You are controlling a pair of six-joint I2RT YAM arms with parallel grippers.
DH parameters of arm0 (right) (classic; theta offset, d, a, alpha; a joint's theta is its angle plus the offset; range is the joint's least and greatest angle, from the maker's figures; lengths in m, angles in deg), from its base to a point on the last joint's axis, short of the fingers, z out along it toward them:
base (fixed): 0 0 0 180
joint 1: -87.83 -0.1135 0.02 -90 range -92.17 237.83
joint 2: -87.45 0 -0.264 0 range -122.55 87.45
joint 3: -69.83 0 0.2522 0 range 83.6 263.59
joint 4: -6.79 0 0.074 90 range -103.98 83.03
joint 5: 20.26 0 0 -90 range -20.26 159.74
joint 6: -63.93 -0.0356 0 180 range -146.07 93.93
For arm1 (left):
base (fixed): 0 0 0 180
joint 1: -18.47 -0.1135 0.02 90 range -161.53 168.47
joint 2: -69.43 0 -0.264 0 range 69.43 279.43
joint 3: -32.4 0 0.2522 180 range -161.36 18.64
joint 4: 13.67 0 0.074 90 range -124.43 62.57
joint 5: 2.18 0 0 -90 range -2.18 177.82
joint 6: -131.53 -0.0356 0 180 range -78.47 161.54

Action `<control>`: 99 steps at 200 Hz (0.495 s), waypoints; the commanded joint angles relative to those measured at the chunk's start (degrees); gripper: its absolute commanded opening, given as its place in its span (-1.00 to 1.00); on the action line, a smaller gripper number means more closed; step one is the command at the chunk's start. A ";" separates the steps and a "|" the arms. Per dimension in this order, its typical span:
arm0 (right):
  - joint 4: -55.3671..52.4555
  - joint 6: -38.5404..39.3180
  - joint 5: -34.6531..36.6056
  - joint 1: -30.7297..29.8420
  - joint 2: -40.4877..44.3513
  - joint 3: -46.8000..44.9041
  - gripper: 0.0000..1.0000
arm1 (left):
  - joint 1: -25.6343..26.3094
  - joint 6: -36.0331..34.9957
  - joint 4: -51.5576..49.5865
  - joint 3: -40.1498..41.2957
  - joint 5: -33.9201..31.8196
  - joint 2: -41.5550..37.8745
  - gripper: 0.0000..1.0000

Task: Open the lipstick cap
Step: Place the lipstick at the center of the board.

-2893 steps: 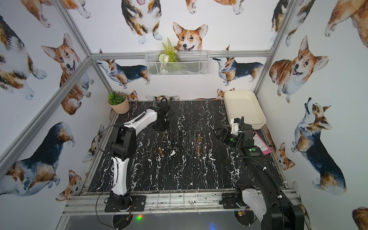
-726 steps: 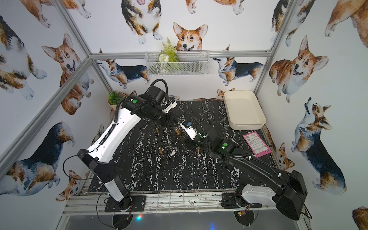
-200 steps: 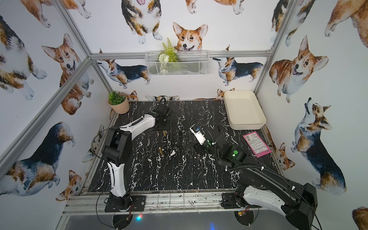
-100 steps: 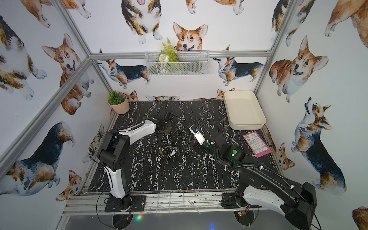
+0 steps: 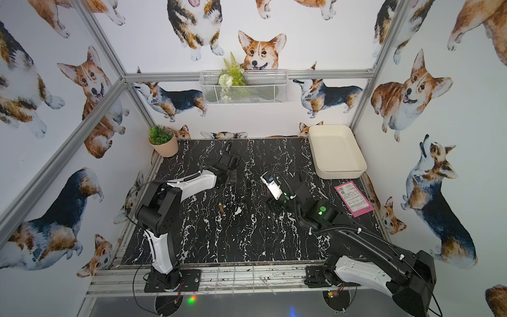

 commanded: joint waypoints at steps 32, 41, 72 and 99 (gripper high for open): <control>0.51 0.62 0.42 0.05 -0.54 0.03 0.36 | 0.50 1.77 4.47 2.90 -1.86 -1.38 -0.87; 0.50 0.64 0.32 0.05 -0.58 0.09 0.36 | 0.54 1.86 4.58 2.99 -1.85 -1.33 -0.86; 0.40 0.62 0.25 0.07 -0.84 0.09 0.36 | 0.65 2.21 4.64 3.47 -2.20 -1.38 -0.71; 0.56 0.57 0.28 0.05 -1.02 0.09 0.36 | 0.74 2.31 4.65 3.90 -2.93 -1.95 -0.48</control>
